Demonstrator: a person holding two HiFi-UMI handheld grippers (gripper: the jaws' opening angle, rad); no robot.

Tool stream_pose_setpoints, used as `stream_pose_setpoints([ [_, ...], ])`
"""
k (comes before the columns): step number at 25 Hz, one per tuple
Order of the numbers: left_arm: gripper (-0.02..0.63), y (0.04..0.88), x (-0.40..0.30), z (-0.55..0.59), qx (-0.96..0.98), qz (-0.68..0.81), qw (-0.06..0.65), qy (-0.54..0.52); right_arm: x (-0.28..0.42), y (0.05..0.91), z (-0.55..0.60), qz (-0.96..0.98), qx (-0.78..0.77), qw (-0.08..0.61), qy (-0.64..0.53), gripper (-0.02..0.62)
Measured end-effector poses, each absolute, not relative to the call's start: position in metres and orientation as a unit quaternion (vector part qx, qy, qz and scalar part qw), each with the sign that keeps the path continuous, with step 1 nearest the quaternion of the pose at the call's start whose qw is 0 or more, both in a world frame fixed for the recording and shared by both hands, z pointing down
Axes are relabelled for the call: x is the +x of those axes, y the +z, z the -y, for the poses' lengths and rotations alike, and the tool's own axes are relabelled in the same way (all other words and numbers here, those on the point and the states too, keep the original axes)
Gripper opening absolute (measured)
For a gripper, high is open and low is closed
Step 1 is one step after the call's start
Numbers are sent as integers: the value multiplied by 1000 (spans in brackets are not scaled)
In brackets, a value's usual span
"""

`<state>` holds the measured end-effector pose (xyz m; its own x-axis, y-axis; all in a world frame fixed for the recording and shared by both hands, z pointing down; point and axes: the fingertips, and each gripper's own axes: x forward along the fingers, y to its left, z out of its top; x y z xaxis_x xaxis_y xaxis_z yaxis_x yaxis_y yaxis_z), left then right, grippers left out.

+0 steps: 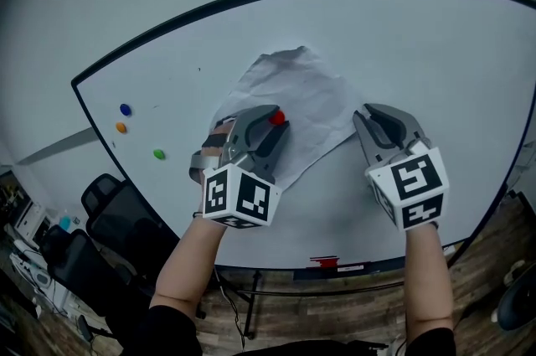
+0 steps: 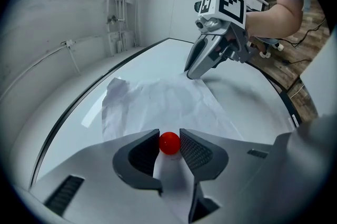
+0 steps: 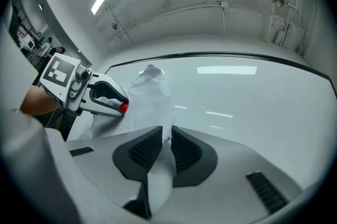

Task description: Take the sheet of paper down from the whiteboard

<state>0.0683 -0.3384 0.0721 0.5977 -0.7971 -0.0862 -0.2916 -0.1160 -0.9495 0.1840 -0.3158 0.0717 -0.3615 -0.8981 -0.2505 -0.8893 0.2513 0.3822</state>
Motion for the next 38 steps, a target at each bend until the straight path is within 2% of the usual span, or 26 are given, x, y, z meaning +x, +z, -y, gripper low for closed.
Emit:
stream_pose_setpoints([
  [6,130,72,70,334,-713,-384,541,-227,186,67,309,783,570,-1,-248,29],
  [14,129,73,68,336,-726,-378,530,-221,187,65,311,778,576,-6,-250,26],
  [25,129,38,67,281,-728,-367,557,-158,188,67,310,775,581,5,-248,25],
  [38,129,33,40,284,-721,-387,552,-160,196,74,287,767,590,-2,-250,25],
])
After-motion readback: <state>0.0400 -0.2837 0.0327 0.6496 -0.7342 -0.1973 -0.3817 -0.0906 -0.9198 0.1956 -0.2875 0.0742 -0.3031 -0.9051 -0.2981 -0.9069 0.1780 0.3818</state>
